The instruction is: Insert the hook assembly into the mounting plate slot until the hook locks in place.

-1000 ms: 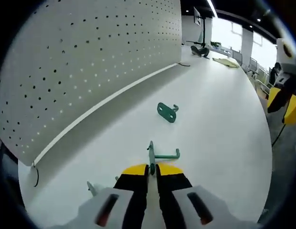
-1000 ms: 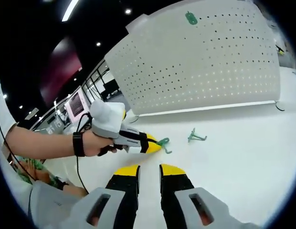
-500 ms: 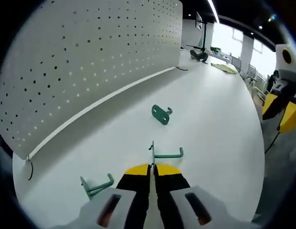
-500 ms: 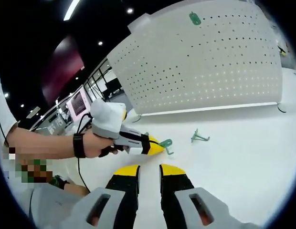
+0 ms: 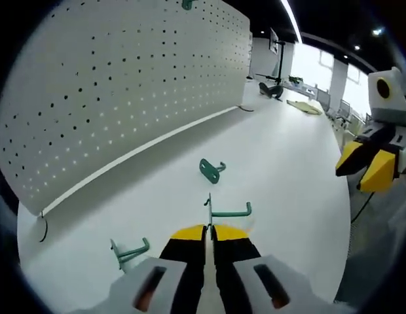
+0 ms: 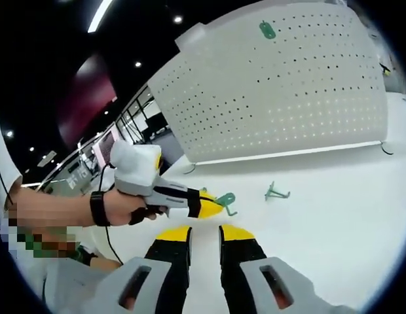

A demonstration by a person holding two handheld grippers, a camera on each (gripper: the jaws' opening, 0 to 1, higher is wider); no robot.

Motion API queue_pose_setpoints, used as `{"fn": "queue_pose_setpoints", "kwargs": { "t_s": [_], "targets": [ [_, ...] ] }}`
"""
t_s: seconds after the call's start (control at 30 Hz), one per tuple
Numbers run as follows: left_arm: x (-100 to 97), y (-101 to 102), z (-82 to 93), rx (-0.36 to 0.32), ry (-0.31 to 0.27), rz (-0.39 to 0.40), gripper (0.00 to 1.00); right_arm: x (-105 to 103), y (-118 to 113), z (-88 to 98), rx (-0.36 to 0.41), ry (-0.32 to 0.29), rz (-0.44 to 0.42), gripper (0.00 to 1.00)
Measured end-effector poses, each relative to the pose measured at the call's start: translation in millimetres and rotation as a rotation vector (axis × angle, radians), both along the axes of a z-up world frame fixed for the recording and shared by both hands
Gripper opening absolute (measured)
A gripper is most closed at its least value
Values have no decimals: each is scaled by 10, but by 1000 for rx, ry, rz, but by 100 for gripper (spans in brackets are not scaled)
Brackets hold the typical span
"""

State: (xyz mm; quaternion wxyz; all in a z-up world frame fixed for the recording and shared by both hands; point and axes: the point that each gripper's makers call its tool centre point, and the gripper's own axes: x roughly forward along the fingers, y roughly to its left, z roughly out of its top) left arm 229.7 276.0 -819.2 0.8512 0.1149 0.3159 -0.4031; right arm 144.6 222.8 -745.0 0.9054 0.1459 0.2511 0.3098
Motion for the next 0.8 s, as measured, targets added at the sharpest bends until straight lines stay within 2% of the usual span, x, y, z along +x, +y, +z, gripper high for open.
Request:
{"fn": "queue_pose_setpoints", "kwargs": {
  "t_s": [0.2, 0.4, 0.47, 0.53, 0.7, 0.8],
  "targets": [
    [-124, -29, 82, -47, -1, 12, 4, -7, 51, 28, 12, -10, 11, 17],
    [-248, -27, 172, -90, -4, 23, 4, 14, 29, 41, -14, -37, -6, 19],
    [-295, -31, 206, -113, -5, 25, 4, 13, 27, 58, -9, -42, -6, 19],
    [-348, -61, 262, -168, 12, 41, 4, 9, 27, 57, 0, -36, -10, 19],
    [-455, -80, 344, -182, 2, 34, 4, 13, -5, 50, -16, -43, -30, 20],
    [-509, -97, 406, -205, -6, 40, 4, 2, 4, 56, 8, -32, -33, 20]
  ]
}}
